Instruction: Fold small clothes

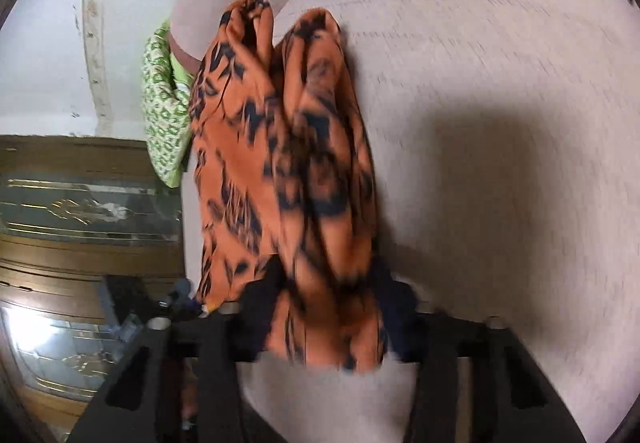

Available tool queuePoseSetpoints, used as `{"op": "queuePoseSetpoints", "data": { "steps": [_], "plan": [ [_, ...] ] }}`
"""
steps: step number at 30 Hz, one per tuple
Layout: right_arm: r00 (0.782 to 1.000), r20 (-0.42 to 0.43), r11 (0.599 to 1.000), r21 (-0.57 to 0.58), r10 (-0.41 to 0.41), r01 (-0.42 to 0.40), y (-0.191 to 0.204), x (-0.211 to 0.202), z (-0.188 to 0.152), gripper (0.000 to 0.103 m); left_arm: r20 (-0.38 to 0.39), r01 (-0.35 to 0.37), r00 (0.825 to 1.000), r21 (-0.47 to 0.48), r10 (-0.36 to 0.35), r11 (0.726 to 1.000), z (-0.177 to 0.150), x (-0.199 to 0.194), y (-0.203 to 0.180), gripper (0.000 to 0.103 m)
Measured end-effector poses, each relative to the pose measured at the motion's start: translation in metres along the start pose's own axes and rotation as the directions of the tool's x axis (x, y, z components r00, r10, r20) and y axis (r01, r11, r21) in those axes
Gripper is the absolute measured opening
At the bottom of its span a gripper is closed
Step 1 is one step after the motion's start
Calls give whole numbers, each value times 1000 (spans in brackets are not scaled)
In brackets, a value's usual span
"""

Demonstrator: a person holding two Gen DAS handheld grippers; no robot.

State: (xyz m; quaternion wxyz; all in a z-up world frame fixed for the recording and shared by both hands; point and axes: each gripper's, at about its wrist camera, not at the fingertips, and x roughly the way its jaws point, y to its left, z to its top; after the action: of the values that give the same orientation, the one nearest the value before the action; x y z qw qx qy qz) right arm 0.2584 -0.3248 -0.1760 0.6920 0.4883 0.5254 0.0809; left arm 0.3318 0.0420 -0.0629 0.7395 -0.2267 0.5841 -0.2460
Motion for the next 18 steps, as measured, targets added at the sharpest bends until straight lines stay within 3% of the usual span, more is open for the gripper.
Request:
{"op": "queuePoseSetpoints", "data": {
  "steps": [2,3,4,7,10,11,13,16,18],
  "plan": [
    [1000,-1,1000,-29,3,-3,3,1,-3,23,-18,8,1000,-3,-8,1000,-6,2,2,57],
    [1000,-6,999,-43,4,-4,2,-1,-1,19,-14,-22,1000,13,23,1000,-3,10,-3,48],
    [1000,-14,999,-36,17,-18,1,-1,0,17,-13,-47,999,31,48,998,-1,20,-8,27],
    [996,-26,996,-13,88,-89,8,-1,4,14,-15,11,1000,19,-11,1000,1,19,-11,8],
    [986,-41,987,-3,161,-162,9,-8,5,14,14,50,999,8,-50,999,7,1,-6,7],
    [990,-55,991,-21,131,-132,10,-6,5,14,6,28,1000,9,-28,1000,9,2,-2,7],
    [994,-106,996,-84,-23,14,9,14,4,15,-51,-39,998,-5,38,999,8,21,10,9],
    [991,-125,996,-81,-41,31,7,21,8,17,-99,-78,992,-49,73,996,9,38,18,14],
    [991,-120,992,-122,-59,44,12,13,11,26,-84,-75,994,-4,75,997,12,30,6,19]
  ]
}}
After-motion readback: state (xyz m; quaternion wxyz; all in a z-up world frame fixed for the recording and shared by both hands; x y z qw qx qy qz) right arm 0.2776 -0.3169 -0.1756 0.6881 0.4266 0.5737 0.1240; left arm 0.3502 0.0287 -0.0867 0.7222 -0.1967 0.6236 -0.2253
